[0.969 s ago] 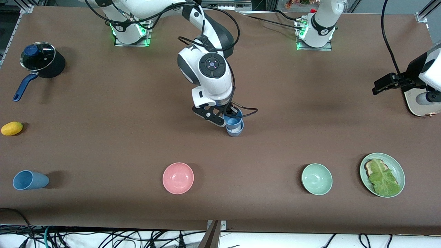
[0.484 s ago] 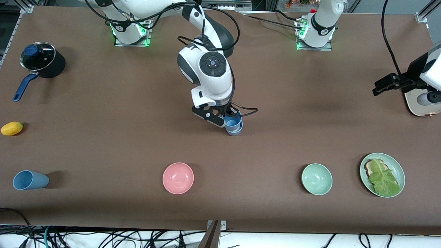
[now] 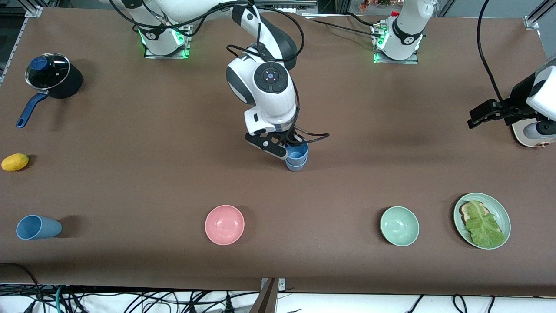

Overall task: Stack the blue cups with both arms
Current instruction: 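Lower the held blue cup into the tissue cup with the right gripper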

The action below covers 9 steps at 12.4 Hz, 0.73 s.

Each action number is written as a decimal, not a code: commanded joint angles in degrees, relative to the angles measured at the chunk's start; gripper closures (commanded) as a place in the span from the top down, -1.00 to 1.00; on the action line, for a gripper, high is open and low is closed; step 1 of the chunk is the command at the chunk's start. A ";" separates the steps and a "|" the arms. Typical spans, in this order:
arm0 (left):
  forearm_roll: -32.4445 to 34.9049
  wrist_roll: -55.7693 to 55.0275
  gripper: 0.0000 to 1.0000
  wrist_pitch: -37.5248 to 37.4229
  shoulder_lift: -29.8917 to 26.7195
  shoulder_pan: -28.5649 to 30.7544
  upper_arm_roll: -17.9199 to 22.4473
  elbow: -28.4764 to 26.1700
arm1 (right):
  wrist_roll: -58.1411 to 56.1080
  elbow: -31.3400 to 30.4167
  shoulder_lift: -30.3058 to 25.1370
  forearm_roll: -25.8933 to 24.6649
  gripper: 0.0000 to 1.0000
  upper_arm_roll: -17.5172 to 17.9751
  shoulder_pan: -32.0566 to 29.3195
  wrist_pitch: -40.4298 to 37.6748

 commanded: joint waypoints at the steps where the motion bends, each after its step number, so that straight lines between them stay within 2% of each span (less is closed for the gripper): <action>1: -0.51 0.79 1.00 -0.38 0.99 -0.01 0.17 2.00 | 1.16 1.82 0.99 -1.14 -1.00 -0.13 0.47 -0.41; 9: -0.25 1.05 1.00 -0.47 1.08 -0.18 0.08 1.92 | 1.16 1.47 1.52 -2.55 -1.00 -0.13 0.56 -2.17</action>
